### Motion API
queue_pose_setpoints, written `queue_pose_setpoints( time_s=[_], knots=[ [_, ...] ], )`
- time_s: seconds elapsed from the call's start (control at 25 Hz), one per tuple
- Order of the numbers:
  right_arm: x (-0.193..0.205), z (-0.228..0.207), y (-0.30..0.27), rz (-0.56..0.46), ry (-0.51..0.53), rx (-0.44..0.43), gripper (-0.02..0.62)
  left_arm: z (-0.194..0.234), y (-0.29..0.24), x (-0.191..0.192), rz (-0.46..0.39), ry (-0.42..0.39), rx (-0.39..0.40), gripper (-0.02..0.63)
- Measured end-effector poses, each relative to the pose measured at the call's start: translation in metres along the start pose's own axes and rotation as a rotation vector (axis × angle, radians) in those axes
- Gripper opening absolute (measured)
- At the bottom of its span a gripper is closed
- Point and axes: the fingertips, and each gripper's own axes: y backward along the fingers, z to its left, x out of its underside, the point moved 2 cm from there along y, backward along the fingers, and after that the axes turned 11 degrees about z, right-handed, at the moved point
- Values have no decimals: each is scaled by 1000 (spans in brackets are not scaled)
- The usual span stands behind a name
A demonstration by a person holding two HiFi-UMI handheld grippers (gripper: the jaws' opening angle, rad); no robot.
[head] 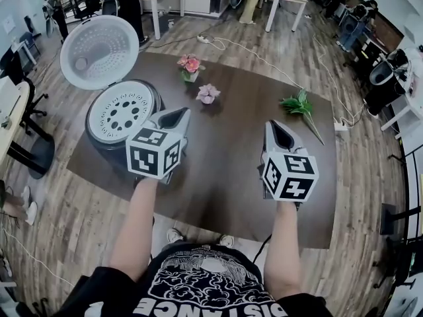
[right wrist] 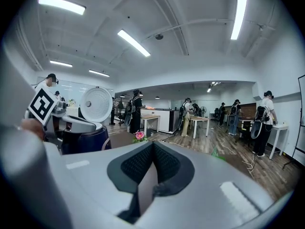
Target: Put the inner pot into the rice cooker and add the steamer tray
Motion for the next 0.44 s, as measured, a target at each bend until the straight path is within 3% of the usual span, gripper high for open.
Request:
queue_pose_setpoints(
  time_s=[0.44],
  knots=[
    [-4,-1,-4,-1,8,-7,0,2,-3,-2,-4,13,-8,3]
  ],
)
